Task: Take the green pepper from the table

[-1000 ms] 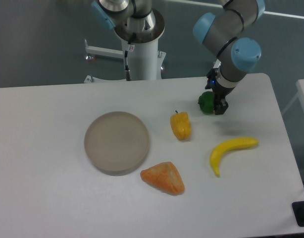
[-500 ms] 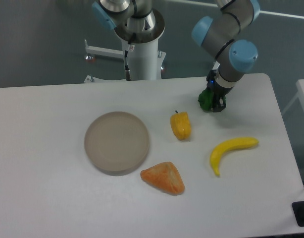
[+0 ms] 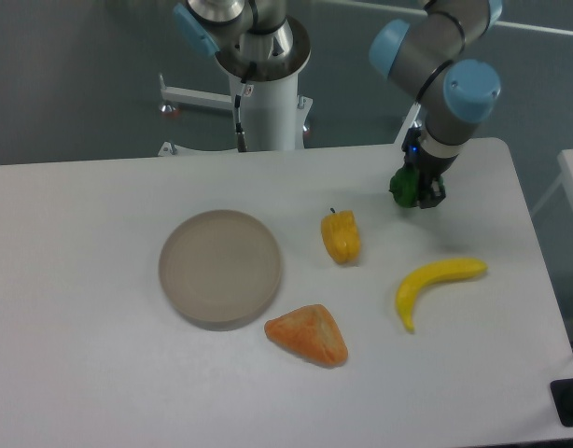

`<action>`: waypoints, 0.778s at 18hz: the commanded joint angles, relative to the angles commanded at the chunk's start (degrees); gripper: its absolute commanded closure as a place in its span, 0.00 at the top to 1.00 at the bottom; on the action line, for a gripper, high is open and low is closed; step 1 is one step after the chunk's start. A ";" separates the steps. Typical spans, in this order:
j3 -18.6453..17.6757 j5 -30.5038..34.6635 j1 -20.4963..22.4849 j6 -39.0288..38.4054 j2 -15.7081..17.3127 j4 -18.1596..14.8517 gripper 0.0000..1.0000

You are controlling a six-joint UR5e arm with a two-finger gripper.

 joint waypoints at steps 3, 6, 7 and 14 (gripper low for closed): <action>9.49 0.09 -5.54 -12.06 -4.83 -4.21 0.16; 17.94 -0.44 -8.01 -14.81 -8.70 -9.13 0.15; 19.26 -1.13 -8.37 -14.81 -9.32 -10.10 0.15; 23.58 -4.04 -9.51 -14.72 -11.61 -9.76 0.15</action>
